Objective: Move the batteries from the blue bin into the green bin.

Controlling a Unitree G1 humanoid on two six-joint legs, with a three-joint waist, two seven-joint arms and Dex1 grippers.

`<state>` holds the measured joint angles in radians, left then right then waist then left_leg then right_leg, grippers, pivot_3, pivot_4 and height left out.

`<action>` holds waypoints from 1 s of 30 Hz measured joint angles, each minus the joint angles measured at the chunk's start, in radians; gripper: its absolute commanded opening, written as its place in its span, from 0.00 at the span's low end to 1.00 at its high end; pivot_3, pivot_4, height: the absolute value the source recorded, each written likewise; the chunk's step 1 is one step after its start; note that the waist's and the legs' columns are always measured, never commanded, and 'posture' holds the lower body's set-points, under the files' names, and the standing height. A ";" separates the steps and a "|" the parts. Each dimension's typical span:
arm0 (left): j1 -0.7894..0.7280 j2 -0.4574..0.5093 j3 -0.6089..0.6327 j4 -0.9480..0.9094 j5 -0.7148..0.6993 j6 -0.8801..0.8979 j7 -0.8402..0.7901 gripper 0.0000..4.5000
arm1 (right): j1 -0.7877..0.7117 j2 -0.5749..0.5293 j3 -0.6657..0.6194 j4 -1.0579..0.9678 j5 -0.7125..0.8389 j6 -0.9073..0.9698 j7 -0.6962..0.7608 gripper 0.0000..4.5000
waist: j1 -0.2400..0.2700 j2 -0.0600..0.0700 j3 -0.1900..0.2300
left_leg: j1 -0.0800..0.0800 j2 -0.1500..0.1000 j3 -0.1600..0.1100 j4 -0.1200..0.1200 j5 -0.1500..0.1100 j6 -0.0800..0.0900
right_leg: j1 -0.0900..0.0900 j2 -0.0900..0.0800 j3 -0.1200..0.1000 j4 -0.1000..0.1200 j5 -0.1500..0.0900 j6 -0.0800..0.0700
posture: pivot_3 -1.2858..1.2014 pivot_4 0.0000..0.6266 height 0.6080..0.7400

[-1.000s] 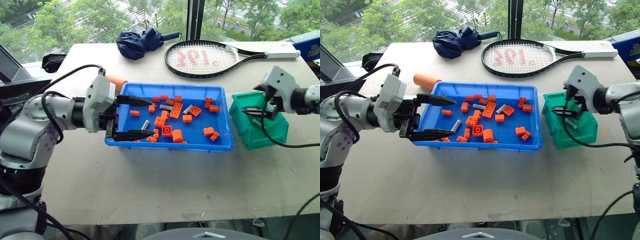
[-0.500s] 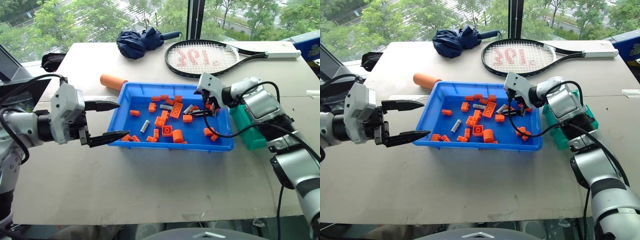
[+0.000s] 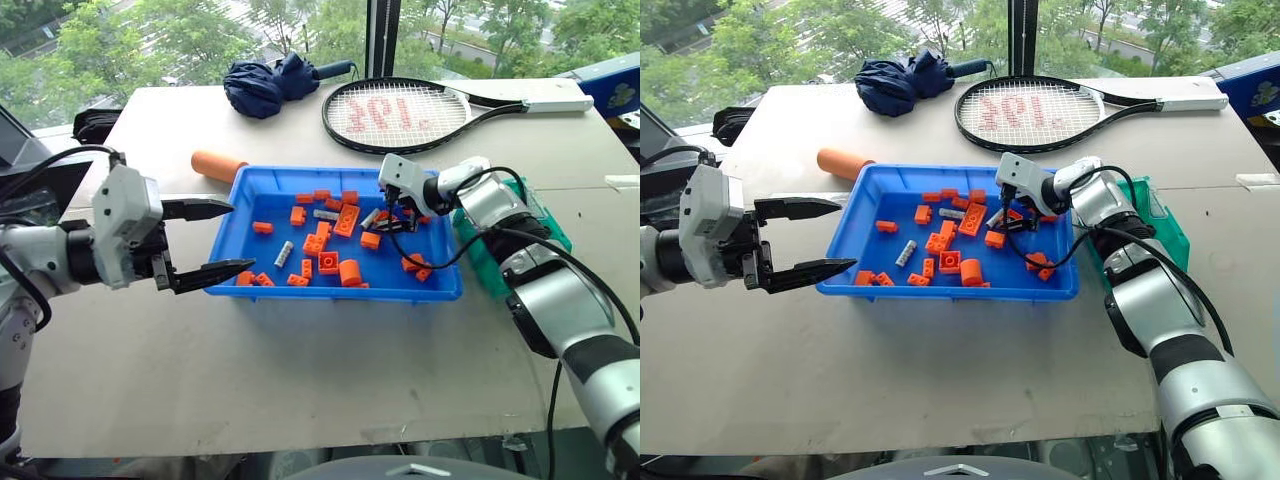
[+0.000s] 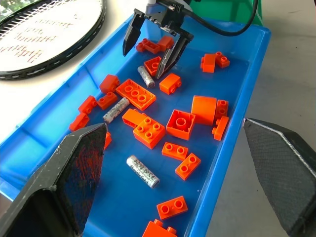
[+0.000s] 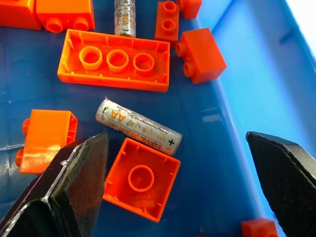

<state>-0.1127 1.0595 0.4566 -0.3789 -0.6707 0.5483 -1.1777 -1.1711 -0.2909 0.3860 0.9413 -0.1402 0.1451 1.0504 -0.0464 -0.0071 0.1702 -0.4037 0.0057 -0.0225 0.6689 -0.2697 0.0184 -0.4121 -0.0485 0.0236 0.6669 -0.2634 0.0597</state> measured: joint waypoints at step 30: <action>-0.041 -0.002 -0.020 0.001 -0.003 -0.013 0.009 1.00 | -0.017 -0.017 -0.054 -0.111 -0.038 0.119 0.143 0.01 | 0.008 0.000 0.000 | -0.001 -0.001 -0.002 0.000 0.001 -0.001 | -0.001 -0.003 -0.002 0.003 0.000 0.000 | 0.52 0.24 1.00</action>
<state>-0.1535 1.0575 0.4362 -0.3776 -0.6735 0.5358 -1.1684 -1.1881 -0.3078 0.3324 0.8302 -0.1784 0.2642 1.1934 -0.0382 -0.0070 0.1702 -0.4049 0.0046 -0.0245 0.6694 -0.2692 0.0172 -0.4132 -0.0513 0.0218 0.6697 -0.2634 0.0597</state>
